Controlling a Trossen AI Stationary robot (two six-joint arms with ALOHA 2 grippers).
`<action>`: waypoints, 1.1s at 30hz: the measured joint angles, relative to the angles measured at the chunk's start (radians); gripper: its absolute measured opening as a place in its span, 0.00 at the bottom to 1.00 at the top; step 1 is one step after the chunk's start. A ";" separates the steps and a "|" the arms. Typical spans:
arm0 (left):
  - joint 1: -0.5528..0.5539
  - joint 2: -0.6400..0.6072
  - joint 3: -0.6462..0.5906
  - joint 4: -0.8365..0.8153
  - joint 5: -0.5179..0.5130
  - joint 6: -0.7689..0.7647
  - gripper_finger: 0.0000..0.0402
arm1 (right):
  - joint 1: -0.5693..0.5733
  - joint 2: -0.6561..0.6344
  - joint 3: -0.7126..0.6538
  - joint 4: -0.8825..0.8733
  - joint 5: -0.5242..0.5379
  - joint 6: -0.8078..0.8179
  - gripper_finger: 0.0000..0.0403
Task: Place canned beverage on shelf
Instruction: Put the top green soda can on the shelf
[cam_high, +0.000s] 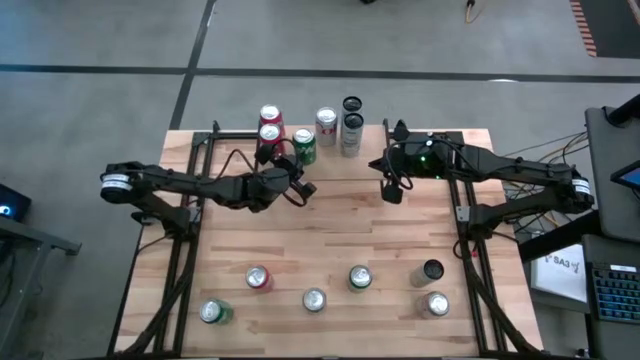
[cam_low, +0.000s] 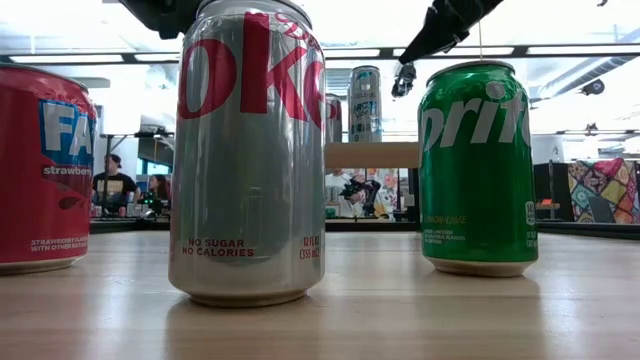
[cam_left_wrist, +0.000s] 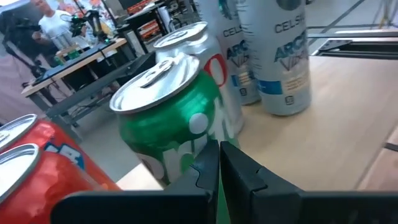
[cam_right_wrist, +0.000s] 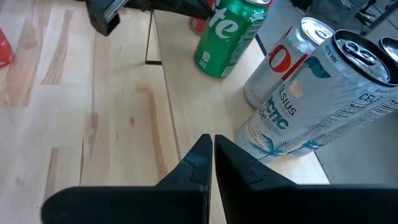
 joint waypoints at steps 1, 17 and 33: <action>-0.005 0.000 0.000 0.000 0.004 0.000 0.00 | 0.000 0.000 0.000 0.000 0.000 0.000 0.02; -0.058 -0.270 0.086 -0.251 0.420 0.376 0.00 | 0.000 0.000 0.028 0.045 0.000 0.045 0.02; 0.288 -0.225 0.311 -0.485 0.705 0.389 0.00 | -0.001 0.000 0.039 0.040 0.009 0.037 0.02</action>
